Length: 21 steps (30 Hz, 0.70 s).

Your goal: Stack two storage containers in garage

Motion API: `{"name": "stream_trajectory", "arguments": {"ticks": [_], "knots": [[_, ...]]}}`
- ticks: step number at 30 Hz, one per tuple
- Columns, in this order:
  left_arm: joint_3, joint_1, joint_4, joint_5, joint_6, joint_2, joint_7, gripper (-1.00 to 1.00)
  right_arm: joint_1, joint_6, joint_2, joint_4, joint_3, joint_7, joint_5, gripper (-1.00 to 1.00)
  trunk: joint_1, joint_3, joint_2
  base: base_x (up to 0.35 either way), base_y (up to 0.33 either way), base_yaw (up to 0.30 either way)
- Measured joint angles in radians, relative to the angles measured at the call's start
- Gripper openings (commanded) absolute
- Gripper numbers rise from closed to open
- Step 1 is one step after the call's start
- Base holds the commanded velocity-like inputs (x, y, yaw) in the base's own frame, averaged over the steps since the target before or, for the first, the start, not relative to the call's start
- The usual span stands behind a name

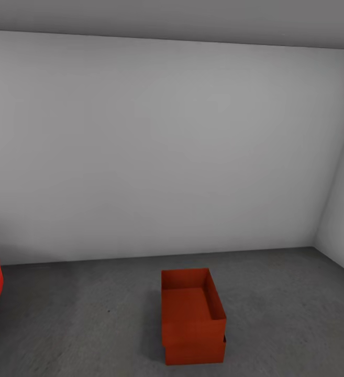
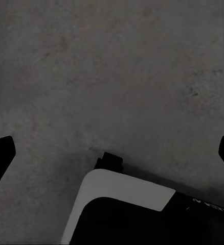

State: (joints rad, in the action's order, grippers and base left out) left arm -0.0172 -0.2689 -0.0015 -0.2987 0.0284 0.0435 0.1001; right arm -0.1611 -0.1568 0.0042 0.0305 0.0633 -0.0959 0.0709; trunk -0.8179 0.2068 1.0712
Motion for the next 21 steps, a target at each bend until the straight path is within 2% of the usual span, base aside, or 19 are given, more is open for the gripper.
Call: {"name": "stream_trajectory", "arguments": {"ticks": [6,21], "knots": [[0.001,0.044,0.001,0.005,0.004,0.014,-0.007,1.0,0.0,0.0,0.0,0.0,0.0,0.0,-0.002,1.0,0.0,-0.01,0.0,0.0,0.0,0.0],[0.001,0.052,0.0,0.006,0.01,0.012,-0.012,1.0,0.0,0.003,-0.007,-0.001,0.001,-0.002,0.01,1.0,0.0,-0.014,0.0,0.0,0.0,0.0]]}}
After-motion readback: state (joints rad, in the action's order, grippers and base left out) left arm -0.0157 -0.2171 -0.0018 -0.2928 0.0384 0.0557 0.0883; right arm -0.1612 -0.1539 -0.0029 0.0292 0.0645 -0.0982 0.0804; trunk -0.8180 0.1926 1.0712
